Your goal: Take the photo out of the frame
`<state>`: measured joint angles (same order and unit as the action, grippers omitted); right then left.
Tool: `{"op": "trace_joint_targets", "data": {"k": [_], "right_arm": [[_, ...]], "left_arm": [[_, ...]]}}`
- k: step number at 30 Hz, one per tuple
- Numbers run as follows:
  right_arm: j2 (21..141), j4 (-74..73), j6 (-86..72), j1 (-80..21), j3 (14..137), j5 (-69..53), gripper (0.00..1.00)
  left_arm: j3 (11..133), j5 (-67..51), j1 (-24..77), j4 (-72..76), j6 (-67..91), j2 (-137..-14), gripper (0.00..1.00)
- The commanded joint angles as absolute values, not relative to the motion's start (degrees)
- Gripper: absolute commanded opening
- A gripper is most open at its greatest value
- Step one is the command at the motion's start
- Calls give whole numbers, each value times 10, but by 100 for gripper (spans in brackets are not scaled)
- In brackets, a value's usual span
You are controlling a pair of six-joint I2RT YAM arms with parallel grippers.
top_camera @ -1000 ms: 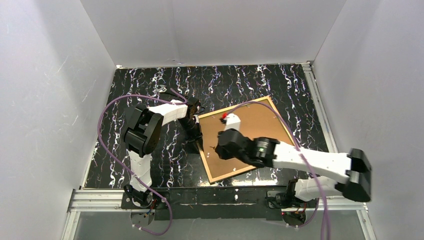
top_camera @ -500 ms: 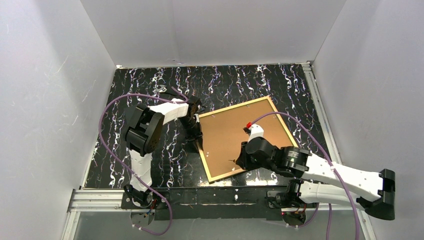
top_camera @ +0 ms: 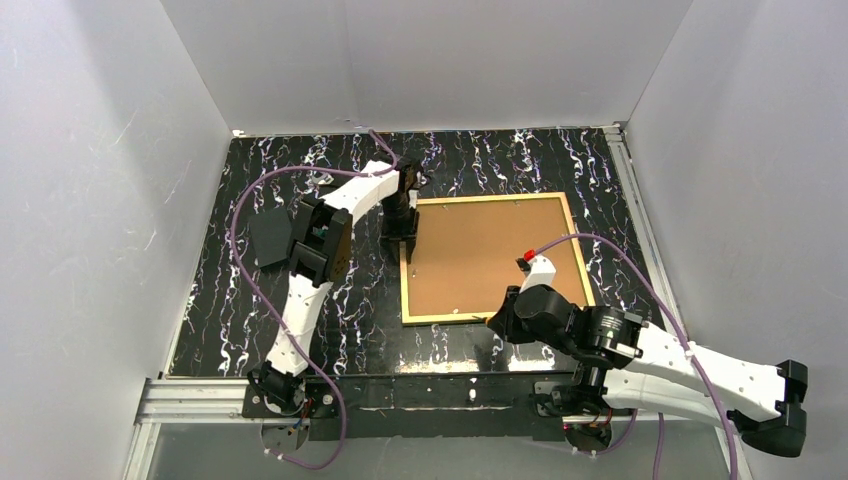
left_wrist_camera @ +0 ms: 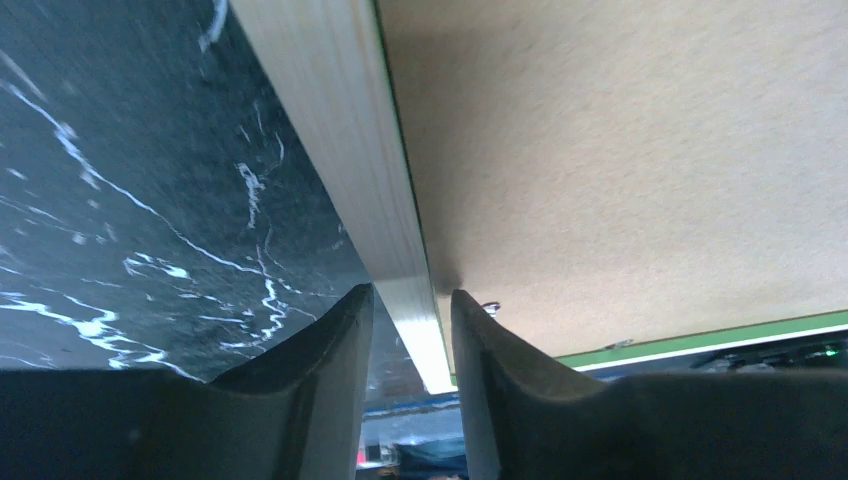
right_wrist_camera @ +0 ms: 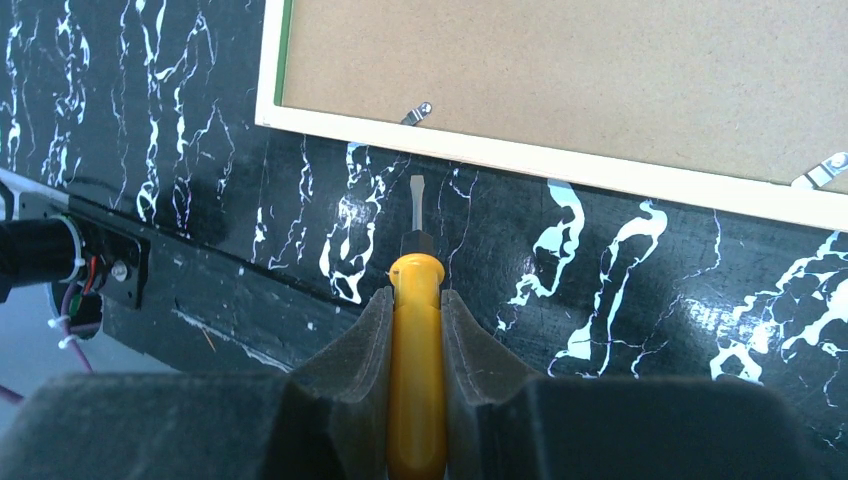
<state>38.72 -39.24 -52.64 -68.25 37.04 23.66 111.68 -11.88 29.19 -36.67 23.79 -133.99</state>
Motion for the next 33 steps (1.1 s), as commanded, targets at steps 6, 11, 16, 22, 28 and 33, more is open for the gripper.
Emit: {"op": "trace_joint_targets", "data": {"k": [6, 11, 16, 22, 28, 33], "right_arm": [[399, -392, -555, -681, 389, 265, 1], [387, -378, -560, -680, 373, 265, 1], [372, -352, -563, -680, 353, 260, 1], [360, -355, -561, -678, 354, 255, 1], [341, -347, -576, -677, 346, 248, 1], [334, -340, -578, -678, 338, 243, 1]], "left_arm": [[1044, -101, 285, -450, 235, -1228, 87], [839, -153, 286, -359, 344, -1045, 98], [621, -153, 290, -228, 550, -894, 98], [511, -128, 319, -87, 676, -847, 98], [491, -61, 367, -34, 714, -856, 87], [494, -27, 379, -10, 705, -905, 70]]}}
